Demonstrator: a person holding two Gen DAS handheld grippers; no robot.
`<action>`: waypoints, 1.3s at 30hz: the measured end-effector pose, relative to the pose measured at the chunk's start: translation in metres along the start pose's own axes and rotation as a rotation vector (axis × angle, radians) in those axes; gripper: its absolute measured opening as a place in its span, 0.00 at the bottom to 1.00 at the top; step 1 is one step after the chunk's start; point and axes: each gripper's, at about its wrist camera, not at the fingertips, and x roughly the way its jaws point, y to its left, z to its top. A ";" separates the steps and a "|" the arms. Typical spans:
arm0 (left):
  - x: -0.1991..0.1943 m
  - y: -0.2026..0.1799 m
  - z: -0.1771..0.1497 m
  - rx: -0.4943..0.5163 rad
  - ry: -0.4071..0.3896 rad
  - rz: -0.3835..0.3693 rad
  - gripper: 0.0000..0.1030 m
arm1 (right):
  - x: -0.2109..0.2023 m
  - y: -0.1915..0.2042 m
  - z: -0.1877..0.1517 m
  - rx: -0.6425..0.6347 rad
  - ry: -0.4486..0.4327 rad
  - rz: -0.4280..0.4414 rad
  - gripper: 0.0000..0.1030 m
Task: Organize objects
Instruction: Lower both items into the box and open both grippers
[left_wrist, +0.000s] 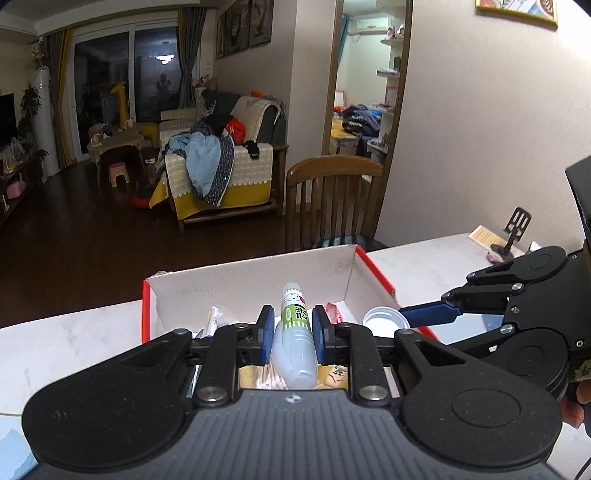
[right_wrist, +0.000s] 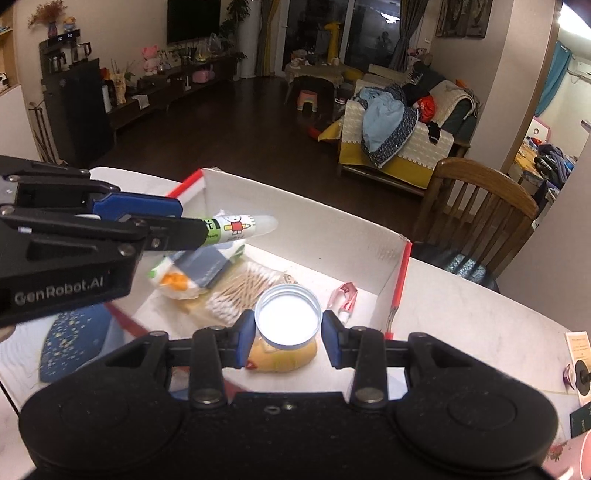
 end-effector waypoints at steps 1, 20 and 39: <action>0.006 0.001 0.001 0.004 0.007 0.002 0.20 | 0.005 -0.001 0.002 0.002 0.006 0.000 0.36; 0.088 0.016 -0.001 0.023 0.159 0.012 0.20 | 0.095 0.004 0.006 -0.015 0.133 -0.028 0.36; 0.123 0.030 -0.019 -0.002 0.318 0.018 0.20 | 0.115 -0.002 0.003 0.037 0.194 -0.048 0.37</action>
